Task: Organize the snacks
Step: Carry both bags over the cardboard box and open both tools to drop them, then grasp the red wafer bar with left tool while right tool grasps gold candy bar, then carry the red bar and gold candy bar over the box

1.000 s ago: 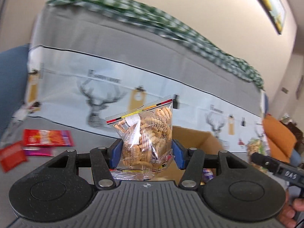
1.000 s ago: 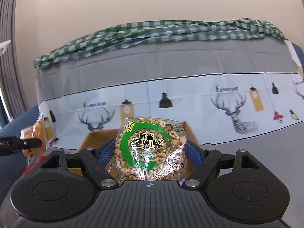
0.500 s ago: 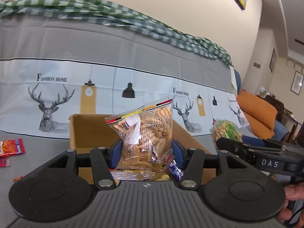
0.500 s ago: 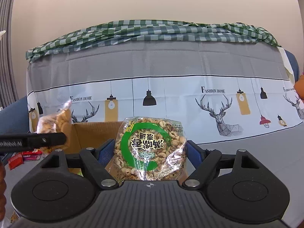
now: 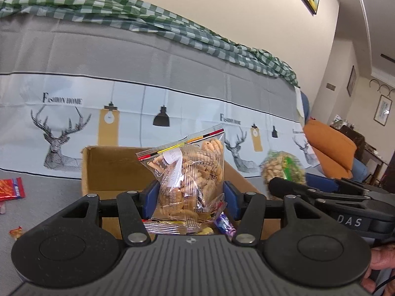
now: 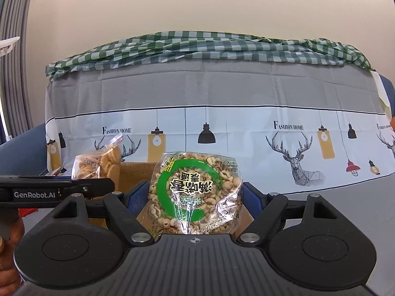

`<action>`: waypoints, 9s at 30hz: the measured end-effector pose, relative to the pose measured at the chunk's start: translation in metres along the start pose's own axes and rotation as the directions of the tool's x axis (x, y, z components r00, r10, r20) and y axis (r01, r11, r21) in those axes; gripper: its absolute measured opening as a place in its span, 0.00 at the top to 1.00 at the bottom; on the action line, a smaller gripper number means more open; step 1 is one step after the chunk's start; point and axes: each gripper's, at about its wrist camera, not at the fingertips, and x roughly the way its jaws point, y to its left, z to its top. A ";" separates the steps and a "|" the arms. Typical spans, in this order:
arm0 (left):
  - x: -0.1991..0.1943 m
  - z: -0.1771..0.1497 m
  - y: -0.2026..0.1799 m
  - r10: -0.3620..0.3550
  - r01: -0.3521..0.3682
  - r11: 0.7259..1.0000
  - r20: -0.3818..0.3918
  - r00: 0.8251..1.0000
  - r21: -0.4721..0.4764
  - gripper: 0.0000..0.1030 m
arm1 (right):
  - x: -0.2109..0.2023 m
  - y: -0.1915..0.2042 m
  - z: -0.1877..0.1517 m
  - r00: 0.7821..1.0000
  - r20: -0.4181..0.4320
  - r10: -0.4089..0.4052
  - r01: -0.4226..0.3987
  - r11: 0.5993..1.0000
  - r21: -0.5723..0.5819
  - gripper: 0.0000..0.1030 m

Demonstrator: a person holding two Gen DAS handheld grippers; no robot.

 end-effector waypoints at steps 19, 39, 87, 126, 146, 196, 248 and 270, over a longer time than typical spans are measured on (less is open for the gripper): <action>-0.034 -0.001 0.033 0.071 -0.071 0.997 0.042 0.997 -0.003 0.39 | 0.003 0.027 0.004 1.000 0.011 0.011 -0.011 1.000 0.028 0.13; -0.142 0.037 0.182 0.382 -0.382 0.915 -0.022 0.924 -0.128 0.83 | 0.023 0.151 0.000 0.963 -0.070 0.260 -0.253 0.963 0.097 0.64; -0.039 -0.048 0.303 0.593 -0.603 0.795 -0.302 0.747 0.071 0.56 | 0.184 0.291 -0.110 0.880 -0.381 0.283 -0.308 0.952 -0.005 0.77; -0.111 -0.077 0.263 0.392 -0.625 0.755 -0.627 0.673 -0.199 0.38 | 0.129 0.282 -0.106 0.879 -0.341 0.332 -0.348 0.937 0.015 0.58; -0.113 -0.072 0.253 0.427 -0.618 0.772 -0.602 0.675 -0.146 0.54 | 0.105 0.287 -0.103 0.838 -0.411 0.361 -0.415 0.909 -0.048 0.82; -0.120 0.001 0.165 0.426 -0.467 0.868 -0.232 0.875 -0.169 0.56 | 0.000 0.187 0.013 0.917 -0.093 0.388 -0.395 0.915 -0.080 0.83; -0.029 0.012 0.034 0.139 -0.146 0.987 -0.092 0.986 -0.068 0.56 | 0.005 0.010 -0.008 0.991 -0.063 0.115 -0.109 0.990 0.094 0.83; -0.030 0.012 0.029 0.109 -0.112 0.993 -0.073 0.991 -0.043 0.56 | 0.006 0.011 -0.008 0.991 -0.069 0.113 -0.107 0.990 0.087 0.83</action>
